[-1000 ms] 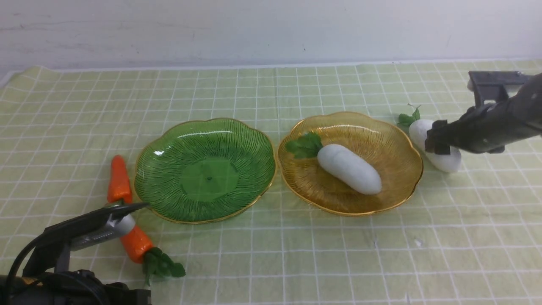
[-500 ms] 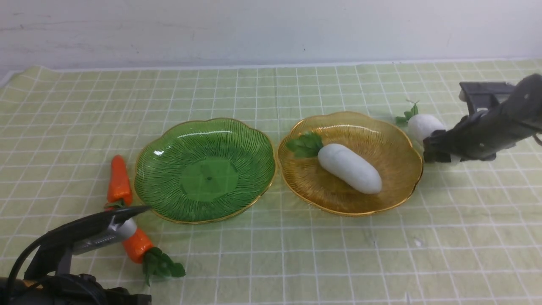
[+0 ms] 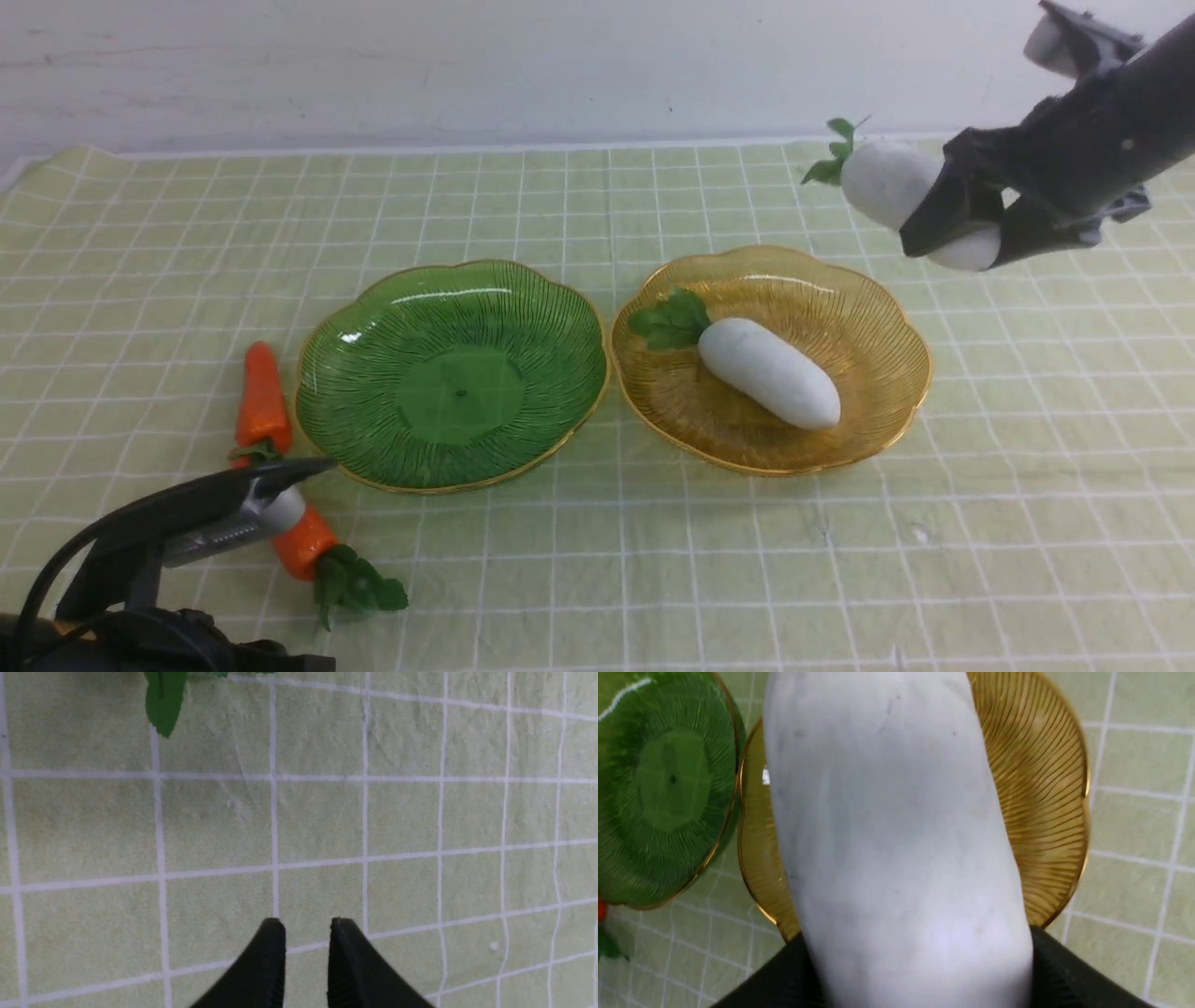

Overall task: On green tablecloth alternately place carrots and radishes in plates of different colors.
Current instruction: 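Place the white radish on the plate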

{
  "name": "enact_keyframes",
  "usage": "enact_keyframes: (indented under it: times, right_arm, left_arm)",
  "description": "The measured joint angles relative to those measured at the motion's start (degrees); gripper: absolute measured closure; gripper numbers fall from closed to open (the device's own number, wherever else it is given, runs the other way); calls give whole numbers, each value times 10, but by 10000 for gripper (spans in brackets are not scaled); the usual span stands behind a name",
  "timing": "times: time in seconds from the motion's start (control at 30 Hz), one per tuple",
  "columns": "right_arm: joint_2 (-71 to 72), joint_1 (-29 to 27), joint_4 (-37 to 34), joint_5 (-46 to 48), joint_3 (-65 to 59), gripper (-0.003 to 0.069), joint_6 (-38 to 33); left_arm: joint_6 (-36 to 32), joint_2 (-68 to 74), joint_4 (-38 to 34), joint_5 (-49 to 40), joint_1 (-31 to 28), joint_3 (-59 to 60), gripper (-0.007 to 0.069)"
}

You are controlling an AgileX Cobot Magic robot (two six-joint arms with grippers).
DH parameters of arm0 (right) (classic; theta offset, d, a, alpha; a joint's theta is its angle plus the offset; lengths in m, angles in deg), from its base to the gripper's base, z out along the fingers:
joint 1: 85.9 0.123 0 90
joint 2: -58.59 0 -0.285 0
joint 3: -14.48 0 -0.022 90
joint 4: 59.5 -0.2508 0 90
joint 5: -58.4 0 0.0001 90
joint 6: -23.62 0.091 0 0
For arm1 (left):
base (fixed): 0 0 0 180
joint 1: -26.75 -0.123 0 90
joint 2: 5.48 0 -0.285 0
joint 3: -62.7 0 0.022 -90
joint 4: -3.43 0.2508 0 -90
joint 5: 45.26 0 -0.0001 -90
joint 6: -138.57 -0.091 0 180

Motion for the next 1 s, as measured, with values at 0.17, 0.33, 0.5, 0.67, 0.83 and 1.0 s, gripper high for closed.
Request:
enact_keyframes:
  times: [0.17,0.33,0.5,0.67,0.83,1.0]
  right_arm:
    - [-39,37,71,2,0,193,54]
    - [-73,81,162,2,0,193,110]
    - [-85,117,208,2,0,193,145]
    - [-85,129,228,2,1,87,185]
    - [-85,129,251,2,2,18,193]
    - [-79,129,248,2,2,33,194]
  left_arm:
    - [-4,0,7,3,0,0,502]
    - [-4,0,21,3,0,0,476]
    - [-4,0,23,3,0,0,419]
    - [-4,0,23,10,0,0,337]
    - [-4,0,24,21,0,0,288]
    - [-2,0,24,24,0,0,285]
